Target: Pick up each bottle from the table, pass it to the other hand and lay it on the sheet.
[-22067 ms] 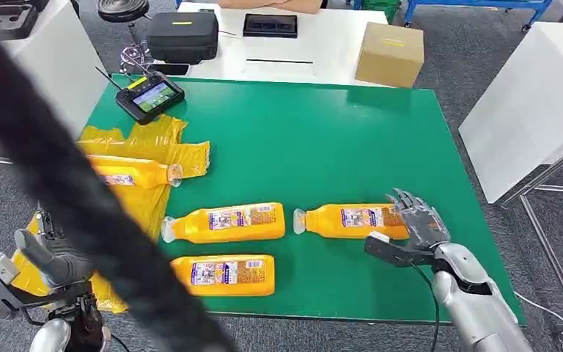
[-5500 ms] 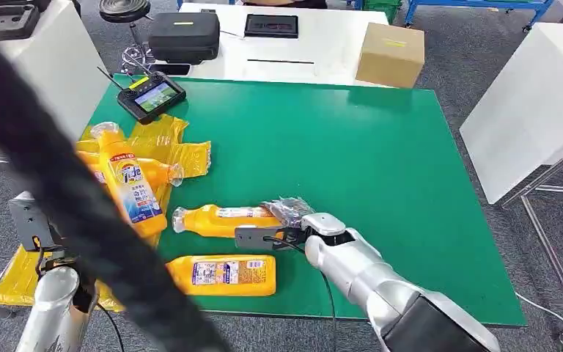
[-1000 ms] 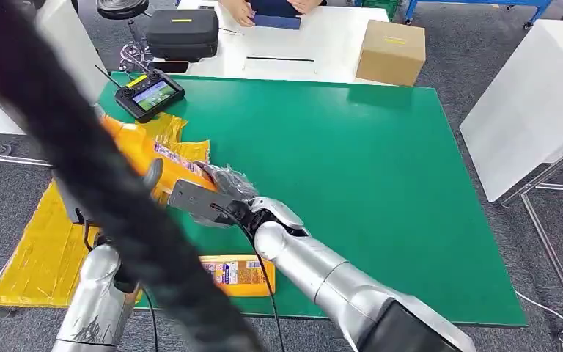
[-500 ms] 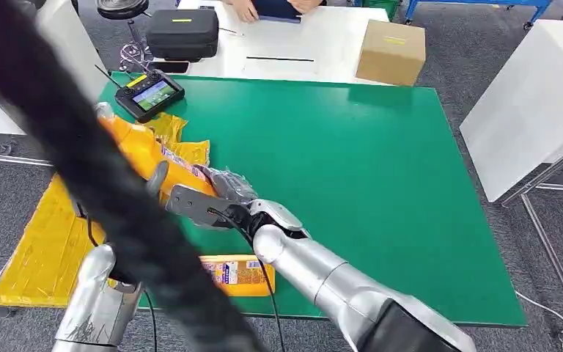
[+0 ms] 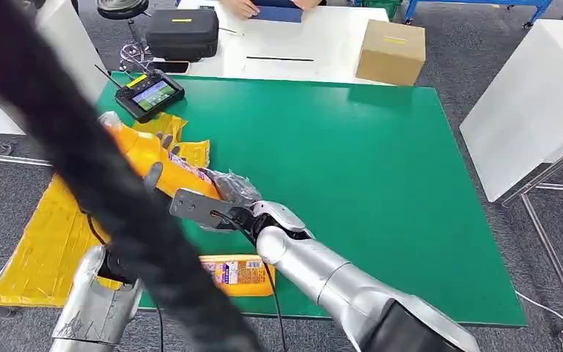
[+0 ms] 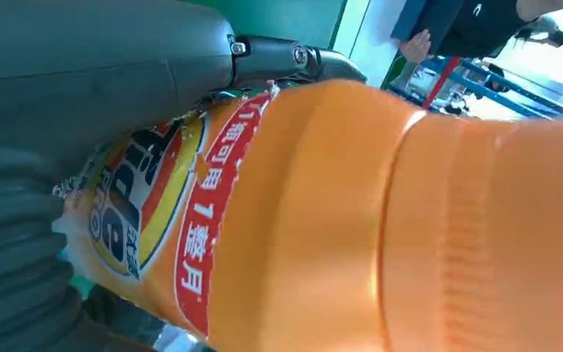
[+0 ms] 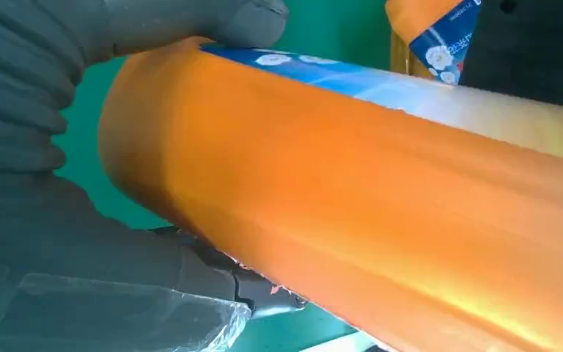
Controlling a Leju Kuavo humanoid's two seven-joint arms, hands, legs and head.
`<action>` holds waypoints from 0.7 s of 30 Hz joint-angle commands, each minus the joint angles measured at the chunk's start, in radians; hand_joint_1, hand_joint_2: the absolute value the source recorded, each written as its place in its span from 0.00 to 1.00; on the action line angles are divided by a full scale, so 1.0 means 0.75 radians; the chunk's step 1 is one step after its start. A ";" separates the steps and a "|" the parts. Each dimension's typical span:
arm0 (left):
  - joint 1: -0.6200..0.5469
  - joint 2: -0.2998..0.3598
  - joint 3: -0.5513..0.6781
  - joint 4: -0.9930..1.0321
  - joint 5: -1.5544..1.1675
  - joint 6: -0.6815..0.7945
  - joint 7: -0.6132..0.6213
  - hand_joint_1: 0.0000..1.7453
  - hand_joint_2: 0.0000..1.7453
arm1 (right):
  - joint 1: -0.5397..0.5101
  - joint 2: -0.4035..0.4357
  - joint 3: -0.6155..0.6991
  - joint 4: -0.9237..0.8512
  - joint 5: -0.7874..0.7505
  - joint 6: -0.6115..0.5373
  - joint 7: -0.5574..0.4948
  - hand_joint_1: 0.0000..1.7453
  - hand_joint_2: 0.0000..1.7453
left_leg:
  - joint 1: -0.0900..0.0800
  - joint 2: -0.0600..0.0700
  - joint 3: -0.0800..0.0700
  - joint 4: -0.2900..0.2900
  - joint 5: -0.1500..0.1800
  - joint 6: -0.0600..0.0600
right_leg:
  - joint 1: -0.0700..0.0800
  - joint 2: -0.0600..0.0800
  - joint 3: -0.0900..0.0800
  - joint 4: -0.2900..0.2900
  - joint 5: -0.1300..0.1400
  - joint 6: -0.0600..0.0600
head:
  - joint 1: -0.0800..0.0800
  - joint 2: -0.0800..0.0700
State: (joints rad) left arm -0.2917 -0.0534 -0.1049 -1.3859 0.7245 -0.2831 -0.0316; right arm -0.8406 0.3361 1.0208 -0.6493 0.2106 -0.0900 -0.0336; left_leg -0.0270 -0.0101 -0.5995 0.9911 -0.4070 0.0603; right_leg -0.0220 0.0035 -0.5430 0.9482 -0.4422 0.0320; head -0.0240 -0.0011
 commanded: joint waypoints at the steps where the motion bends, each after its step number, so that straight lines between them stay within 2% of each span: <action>1: -0.115 -0.021 -0.109 0.143 0.099 -0.071 0.056 0.00 1.00 | -0.053 0.017 0.068 -0.002 0.031 0.033 -0.015 1.00 1.00 | 0.002 -0.003 0.003 0.000 0.000 -0.007 | 0.001 -0.004 0.004 0.000 -0.002 -0.003 | 0.000 0.000; 2: -0.121 -0.023 -0.109 0.150 0.105 -0.073 0.054 0.31 1.00 | -0.052 0.017 0.061 -0.003 0.035 0.034 -0.014 1.00 1.00 | 0.001 -0.003 0.001 0.000 0.000 -0.005 | 0.001 -0.004 0.002 0.000 -0.001 -0.002 | -0.001 0.000; 3: -0.124 -0.024 -0.109 0.150 0.105 -0.073 0.054 1.00 1.00 | -0.053 0.017 0.060 -0.004 0.035 0.034 -0.014 1.00 1.00 | 0.002 -0.003 0.003 0.000 -0.001 -0.007 | 0.001 -0.004 0.005 0.000 -0.002 -0.004 | 0.000 0.000; 21: -0.108 -0.027 -0.131 0.142 0.115 -0.056 0.029 1.00 1.00 | -0.049 0.017 0.027 0.039 0.072 0.036 -0.005 1.00 1.00 | 0.002 -0.003 0.004 -0.001 -0.001 -0.007 | 0.001 -0.005 0.005 -0.001 -0.002 -0.003 | 0.000 0.000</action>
State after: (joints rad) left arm -0.3172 -0.0526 -0.1076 -1.3363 0.8049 -0.3128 -0.0179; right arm -0.8402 0.3315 0.9915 -0.6489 0.2598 -0.0832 -0.0301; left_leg -0.0270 -0.0099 -0.5994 0.9911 -0.4070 0.0603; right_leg -0.0220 0.0036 -0.5433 0.9483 -0.4422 0.0320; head -0.0240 -0.0011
